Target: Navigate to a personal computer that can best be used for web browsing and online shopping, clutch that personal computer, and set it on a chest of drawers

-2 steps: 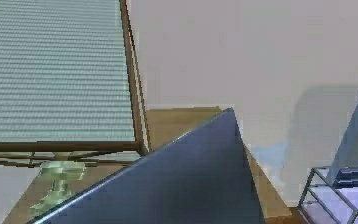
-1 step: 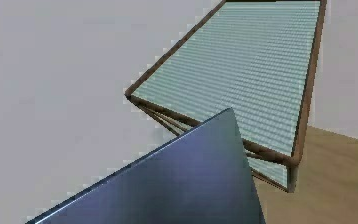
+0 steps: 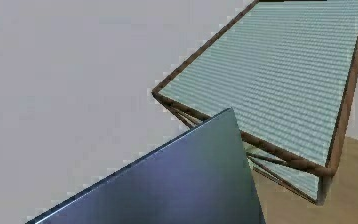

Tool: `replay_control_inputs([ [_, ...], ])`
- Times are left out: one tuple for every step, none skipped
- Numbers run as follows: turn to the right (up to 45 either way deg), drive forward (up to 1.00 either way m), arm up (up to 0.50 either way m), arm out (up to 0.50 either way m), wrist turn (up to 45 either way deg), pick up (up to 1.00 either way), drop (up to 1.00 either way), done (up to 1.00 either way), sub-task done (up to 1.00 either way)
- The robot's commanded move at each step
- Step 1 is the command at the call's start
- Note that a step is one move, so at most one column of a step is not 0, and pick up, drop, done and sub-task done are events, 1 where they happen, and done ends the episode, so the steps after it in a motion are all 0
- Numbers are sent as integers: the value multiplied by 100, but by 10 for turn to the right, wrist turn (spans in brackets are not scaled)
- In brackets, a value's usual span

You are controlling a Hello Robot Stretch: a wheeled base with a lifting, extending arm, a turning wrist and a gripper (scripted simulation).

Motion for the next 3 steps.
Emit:
replay_control_inputs([
  [450,0,0,0,0,0,0,0,0],
  [450,0,0,0,0,0,0,0,0],
  [60,0,0,0,0,0,0,0,0],
])
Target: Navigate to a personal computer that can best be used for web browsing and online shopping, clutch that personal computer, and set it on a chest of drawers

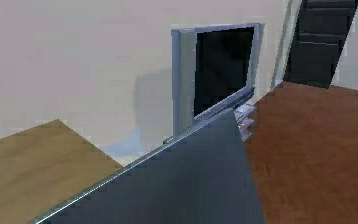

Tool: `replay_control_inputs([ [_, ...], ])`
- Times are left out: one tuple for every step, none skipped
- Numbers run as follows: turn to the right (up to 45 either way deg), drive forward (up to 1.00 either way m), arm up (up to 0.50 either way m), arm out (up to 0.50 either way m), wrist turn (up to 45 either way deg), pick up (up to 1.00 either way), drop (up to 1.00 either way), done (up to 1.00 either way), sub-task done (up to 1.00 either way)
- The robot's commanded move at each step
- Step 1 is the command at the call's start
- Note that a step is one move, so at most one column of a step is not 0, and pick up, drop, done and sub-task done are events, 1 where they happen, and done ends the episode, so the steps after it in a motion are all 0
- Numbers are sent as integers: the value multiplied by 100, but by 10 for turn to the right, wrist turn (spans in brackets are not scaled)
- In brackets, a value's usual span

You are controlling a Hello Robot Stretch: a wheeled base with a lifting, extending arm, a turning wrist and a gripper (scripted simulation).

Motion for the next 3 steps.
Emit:
replay_control_inputs([
  [-450,0,0,0,0,0,0,0,0],
  [-420,0,0,0,0,0,0,0,0],
  [-30,0,0,0,0,0,0,0,0],
])
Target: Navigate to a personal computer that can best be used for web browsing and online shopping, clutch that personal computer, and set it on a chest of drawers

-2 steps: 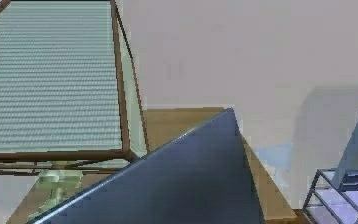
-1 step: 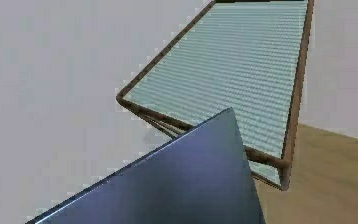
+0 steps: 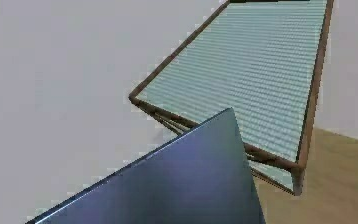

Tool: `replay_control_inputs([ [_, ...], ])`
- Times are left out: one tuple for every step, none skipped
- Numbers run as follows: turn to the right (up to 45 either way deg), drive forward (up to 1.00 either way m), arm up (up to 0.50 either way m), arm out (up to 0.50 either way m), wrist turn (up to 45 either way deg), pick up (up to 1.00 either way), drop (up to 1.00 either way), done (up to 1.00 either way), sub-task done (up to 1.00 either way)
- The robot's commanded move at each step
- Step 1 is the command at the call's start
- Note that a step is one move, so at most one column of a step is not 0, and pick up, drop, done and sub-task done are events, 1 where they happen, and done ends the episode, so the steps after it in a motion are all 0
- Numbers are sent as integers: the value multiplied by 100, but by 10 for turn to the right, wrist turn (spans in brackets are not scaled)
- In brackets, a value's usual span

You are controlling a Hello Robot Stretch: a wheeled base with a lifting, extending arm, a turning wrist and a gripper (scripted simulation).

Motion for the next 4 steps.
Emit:
replay_control_inputs([
  [450,0,0,0,0,0,0,0,0],
  [360,0,0,0,0,0,0,0,0],
  [-210,0,0,0,0,0,0,0,0],
  [0,15,0,0,0,0,0,0,0],
])
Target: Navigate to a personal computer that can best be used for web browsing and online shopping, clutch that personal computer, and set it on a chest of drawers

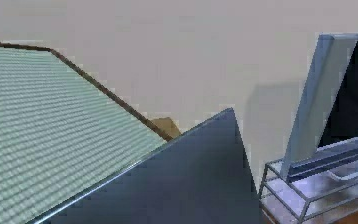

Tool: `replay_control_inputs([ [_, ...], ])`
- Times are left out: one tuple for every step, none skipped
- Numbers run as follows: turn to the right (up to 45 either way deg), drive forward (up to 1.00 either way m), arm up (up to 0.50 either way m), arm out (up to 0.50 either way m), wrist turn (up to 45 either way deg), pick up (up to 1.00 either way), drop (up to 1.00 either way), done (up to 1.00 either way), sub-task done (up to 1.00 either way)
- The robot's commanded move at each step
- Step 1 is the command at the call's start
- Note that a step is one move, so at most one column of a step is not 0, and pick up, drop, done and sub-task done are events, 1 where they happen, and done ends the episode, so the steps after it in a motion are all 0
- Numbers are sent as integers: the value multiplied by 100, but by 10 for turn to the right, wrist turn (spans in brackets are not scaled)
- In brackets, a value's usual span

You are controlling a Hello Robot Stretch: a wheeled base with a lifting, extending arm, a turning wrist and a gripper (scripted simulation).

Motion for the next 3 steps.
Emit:
replay_control_inputs([
  [-390,0,0,0,0,0,0,0,0],
  [390,0,0,0,0,0,0,0,0],
  [-300,0,0,0,0,0,0,0,0],
])
